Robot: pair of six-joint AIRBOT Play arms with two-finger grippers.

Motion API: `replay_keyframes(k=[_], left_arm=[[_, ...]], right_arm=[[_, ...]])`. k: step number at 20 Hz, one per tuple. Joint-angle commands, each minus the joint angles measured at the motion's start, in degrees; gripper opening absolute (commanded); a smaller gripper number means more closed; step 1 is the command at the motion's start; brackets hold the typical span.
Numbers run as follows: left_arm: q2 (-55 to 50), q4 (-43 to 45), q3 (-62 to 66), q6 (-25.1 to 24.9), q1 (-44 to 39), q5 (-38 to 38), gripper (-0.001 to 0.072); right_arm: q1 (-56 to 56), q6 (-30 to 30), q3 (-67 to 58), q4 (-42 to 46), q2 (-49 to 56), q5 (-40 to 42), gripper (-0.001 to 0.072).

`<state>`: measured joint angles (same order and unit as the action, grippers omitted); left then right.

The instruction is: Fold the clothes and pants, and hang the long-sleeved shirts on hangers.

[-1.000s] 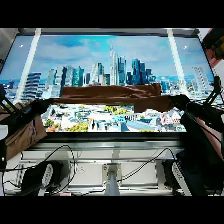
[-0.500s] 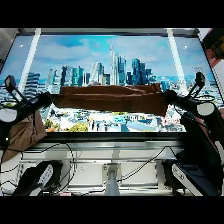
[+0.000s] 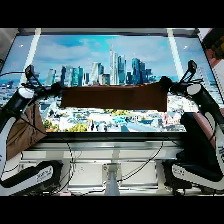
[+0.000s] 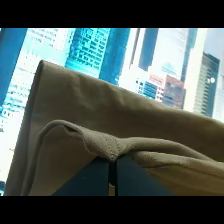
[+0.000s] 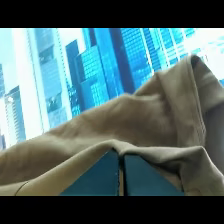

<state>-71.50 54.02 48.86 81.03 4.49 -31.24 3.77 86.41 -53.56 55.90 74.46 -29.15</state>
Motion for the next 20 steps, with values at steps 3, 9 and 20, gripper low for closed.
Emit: replay_keyframes(k=[3, 9, 20], left_arm=[[-5.92, 1.42, 1.22, -0.02, -0.11, 4.00, 0.0028], [-7.02, 1.42, 1.22, -0.07, -0.17, 4.04, 0.0720], [-4.52, 10.69, 4.83, -3.52, 13.84, -18.75, 0.0720]], right_arm=[[-0.02, 0.13, -3.58, 0.17, 9.73, 0.24, 0.0011], [0.00, -3.43, -4.90, 0.00, 10.95, -1.97, 0.0627], [4.20, -7.04, -15.08, 7.37, 7.37, -15.21, 0.0622]])
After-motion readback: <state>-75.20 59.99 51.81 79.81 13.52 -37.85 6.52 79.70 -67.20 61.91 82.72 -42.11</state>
